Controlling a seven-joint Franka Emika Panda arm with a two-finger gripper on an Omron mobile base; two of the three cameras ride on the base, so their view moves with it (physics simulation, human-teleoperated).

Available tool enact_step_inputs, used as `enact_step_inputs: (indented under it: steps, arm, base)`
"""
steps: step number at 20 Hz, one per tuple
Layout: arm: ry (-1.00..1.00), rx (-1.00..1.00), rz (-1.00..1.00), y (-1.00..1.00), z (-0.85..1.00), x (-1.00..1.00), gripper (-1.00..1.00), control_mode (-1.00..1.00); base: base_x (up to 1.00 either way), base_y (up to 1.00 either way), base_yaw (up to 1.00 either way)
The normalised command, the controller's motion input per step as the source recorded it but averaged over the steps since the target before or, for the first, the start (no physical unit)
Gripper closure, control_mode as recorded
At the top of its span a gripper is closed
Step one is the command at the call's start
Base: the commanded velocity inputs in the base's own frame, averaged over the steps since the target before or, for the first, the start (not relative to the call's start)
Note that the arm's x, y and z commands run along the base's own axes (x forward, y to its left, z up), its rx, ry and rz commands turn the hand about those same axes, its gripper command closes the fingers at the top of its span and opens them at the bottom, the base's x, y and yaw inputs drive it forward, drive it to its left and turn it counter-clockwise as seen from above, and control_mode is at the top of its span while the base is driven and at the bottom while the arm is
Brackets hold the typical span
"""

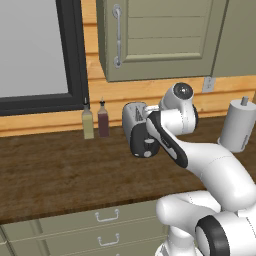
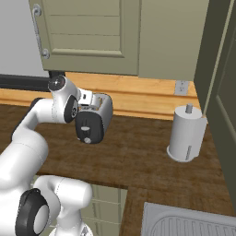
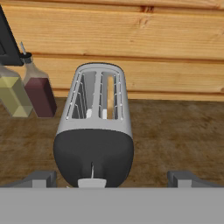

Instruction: Start the toaster. Once the lever pops up, take the bread to the plate on the dining counter.

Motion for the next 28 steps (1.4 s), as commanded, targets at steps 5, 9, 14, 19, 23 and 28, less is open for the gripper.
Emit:
enact_step_inputs:
  steps: [5,9,14,19,23,28]
  arm:
    - [0.00,0.00,0.00,0.00,0.00,0.00,-1.00,-1.00]
    - [0.00,0.00,0.00,0.00,0.00,0.00,-1.00,-1.00]
    - [0.04,0.00,0.00,0.00,-0.04,0.00,-1.00,-1.00]
    - [0.00,0.00,0.00,0.00,0.00,0.00,-1.00,-1.00]
    - [0.00,0.00,0.00,0.00,0.00,0.00,-1.00,-1.00]
    - [-0.02,0.05,0.00,0.00,0.00,0.00,-1.00,-1.00]
  base:
    - [0.00,0.00,0.00]
    - [0.00,0.00,0.00]
    - [0.00,0.00,0.00]
    - [0.00,0.00,0.00]
    - [0.00,0.00,0.00]
    - [0.00,0.00,0.00]
